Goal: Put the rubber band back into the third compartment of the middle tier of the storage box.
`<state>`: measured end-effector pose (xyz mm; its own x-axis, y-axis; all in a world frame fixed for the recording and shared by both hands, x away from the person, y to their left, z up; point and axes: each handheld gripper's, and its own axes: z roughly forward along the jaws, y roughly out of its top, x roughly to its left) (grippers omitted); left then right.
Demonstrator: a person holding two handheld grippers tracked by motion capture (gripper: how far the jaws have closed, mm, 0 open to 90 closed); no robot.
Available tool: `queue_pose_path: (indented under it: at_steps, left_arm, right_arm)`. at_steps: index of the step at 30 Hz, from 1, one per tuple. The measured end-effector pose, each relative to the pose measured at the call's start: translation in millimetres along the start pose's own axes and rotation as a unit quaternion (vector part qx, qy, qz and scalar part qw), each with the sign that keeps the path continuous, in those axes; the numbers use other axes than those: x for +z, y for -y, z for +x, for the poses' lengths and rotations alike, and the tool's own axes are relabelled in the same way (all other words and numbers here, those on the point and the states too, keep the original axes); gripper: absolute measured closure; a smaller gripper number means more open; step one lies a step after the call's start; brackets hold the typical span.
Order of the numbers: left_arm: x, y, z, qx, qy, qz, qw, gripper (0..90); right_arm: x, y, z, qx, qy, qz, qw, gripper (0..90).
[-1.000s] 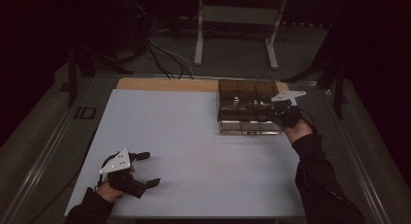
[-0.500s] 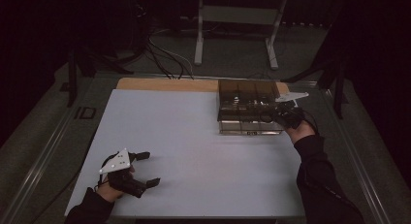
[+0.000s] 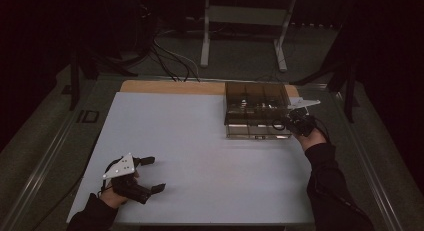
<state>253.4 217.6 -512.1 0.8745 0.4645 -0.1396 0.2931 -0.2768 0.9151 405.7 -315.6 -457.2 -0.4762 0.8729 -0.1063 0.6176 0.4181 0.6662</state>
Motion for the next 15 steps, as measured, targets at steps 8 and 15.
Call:
queue_pose_path:
  at_steps: [8,15]
  left_arm:
    - [0.0,0.4,0.3,0.000,-0.001,0.001,1.0000,1.0]
    - [-0.2,0.4,0.6,-0.002,0.000,-0.001,1.0000,1.0]
  right_arm:
    - [8.6,4.7,-1.9,0.007,0.002,0.007,1.0000,87.7]
    - [15.4,8.8,-3.5,0.019,0.002,0.009,0.9998,87.5]
